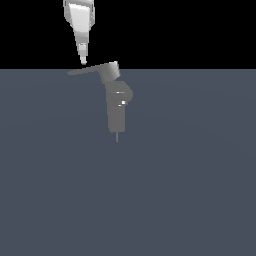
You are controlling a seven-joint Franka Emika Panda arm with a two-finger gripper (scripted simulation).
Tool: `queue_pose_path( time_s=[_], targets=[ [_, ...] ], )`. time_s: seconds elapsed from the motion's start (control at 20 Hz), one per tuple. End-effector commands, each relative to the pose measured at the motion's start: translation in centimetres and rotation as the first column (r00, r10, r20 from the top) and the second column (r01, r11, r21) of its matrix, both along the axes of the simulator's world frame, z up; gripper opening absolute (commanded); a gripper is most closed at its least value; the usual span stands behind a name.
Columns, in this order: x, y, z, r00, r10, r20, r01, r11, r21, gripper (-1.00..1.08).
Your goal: Turn on the faucet by rotating a designated handle.
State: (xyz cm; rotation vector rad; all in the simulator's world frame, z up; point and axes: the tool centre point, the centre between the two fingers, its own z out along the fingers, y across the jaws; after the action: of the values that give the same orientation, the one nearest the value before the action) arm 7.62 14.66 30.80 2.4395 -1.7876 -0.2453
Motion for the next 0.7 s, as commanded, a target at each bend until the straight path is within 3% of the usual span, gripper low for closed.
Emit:
queue_pose_path(
  time_s=[0.0, 0.65],
  targets=[
    [0.8, 0.9, -1.3, 0.999, -0.043, 0.0, 0.043, 0.999, -0.02, -1.0],
    [2.3, 3.1, -4.6, 0.99, -0.141, 0.006, 0.141, 0.988, -0.07, -1.0]
  ],
)
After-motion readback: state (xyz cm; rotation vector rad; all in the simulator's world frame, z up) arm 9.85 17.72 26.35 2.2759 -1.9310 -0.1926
